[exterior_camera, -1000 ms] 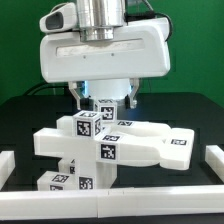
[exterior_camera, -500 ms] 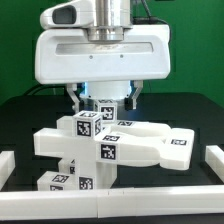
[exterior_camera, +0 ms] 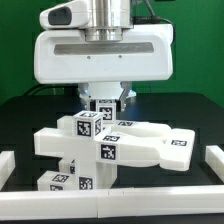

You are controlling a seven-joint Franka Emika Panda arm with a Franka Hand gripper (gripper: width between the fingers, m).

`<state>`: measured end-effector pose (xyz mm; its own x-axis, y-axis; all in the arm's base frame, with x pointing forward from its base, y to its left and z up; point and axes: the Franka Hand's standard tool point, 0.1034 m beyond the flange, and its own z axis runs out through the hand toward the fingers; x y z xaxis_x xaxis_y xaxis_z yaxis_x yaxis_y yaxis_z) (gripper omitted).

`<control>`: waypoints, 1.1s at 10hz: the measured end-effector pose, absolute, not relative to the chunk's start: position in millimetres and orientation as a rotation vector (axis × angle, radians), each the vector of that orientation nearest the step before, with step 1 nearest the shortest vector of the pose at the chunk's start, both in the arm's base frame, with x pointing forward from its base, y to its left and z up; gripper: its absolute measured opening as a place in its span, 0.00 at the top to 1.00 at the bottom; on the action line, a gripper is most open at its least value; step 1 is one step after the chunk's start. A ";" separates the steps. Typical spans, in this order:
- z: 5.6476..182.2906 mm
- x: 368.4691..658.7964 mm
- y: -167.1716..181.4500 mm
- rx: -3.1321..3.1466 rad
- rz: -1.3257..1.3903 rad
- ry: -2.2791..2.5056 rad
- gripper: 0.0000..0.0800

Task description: Assemble chair

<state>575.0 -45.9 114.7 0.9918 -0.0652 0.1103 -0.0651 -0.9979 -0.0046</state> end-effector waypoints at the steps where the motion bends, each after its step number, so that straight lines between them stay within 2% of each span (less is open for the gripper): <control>1: 114.1 574.9 -46.3 -3.125 -0.173 0.216 0.64; 5: 114.4 576.1 -40.0 -2.969 -0.166 0.895 0.64; 11: 115.3 576.8 -37.3 -2.628 -0.111 1.520 0.64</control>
Offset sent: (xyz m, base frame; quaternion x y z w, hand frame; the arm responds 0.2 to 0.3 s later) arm -0.0066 -0.0009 -0.0047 -0.0621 -0.0128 0.2120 0.9752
